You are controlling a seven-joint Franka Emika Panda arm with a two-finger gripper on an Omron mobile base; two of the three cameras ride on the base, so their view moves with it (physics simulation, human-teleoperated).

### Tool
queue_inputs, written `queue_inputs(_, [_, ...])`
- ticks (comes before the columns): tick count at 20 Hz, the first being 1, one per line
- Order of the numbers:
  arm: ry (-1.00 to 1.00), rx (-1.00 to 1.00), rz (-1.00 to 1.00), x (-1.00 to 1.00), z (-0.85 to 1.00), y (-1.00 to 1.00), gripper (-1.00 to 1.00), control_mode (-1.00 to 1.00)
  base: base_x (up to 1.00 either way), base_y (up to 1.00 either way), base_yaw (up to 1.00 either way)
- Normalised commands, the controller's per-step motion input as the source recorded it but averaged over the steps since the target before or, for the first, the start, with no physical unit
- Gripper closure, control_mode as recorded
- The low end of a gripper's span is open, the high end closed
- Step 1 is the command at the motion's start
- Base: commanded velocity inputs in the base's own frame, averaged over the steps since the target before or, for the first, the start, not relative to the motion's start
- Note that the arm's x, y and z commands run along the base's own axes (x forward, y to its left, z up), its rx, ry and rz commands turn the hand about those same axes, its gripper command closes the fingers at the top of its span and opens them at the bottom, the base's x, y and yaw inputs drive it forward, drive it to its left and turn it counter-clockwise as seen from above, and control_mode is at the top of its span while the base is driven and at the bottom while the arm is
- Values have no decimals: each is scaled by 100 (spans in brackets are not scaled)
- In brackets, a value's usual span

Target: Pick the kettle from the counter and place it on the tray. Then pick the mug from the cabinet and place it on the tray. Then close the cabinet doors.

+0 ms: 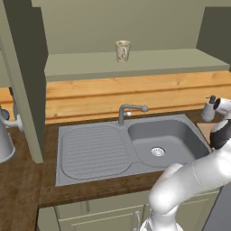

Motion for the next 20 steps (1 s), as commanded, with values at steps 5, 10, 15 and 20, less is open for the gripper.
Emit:
queue_inputs(5, [0,0,0,10,-7,-19,-100,-100,0,0,0])
queue_inputs(10, [0,-7,0,0,-6,-34,-100,-100,0,0,0])
queue_inputs(15, [0,-7,0,6,-13,-34,-100,-100,0,0,0])
queue_inputs(20, [0,-1,0,7,-12,-28,-100,-100,0,0,0])
